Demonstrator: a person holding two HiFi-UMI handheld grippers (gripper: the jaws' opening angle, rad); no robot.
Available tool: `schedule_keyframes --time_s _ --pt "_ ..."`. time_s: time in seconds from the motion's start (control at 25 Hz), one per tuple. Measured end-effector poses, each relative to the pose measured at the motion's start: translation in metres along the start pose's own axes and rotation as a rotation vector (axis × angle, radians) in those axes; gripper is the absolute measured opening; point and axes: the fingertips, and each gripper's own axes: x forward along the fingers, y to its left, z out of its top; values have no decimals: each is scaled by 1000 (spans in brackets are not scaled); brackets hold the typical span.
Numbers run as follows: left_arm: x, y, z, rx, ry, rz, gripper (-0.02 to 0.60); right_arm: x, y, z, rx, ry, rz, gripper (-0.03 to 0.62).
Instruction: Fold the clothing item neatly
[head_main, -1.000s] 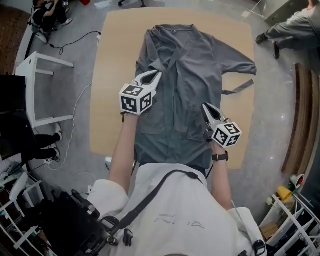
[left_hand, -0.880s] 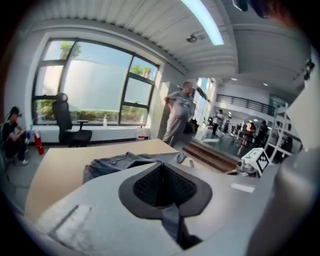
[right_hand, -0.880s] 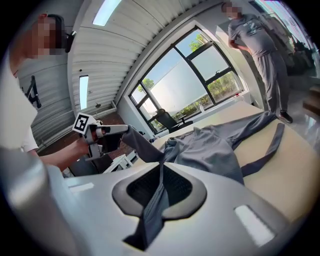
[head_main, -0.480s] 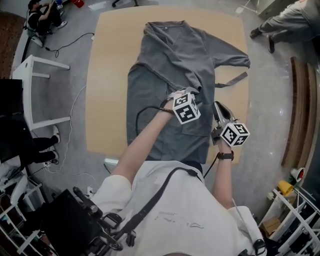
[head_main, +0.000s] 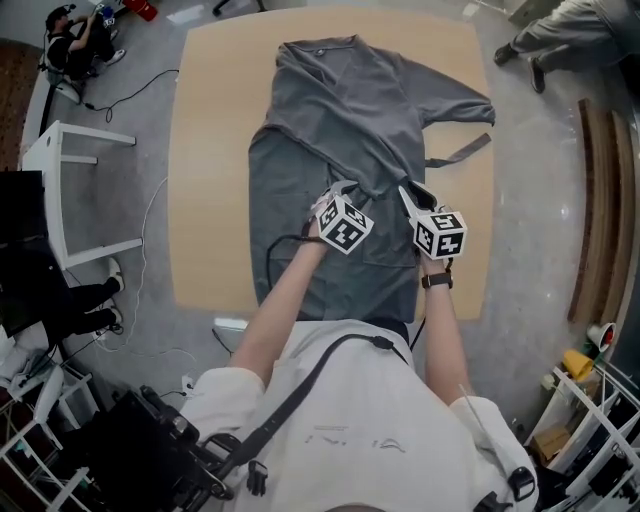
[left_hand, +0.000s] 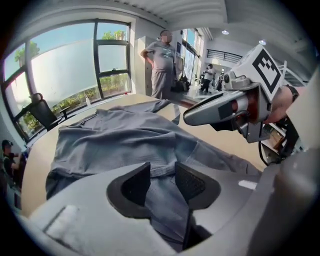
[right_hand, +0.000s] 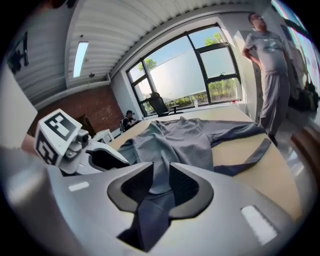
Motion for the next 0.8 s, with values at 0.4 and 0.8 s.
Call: schedule_keyframes --time_s 0.4,0.8 --pt "50 -20 -15 -47 87 30 68 78 -35 -42 -117 269 -78 50" --pt "-24 -44 -14 -25 -52 28 21 18 -15 -20 -54 129 -25 23"
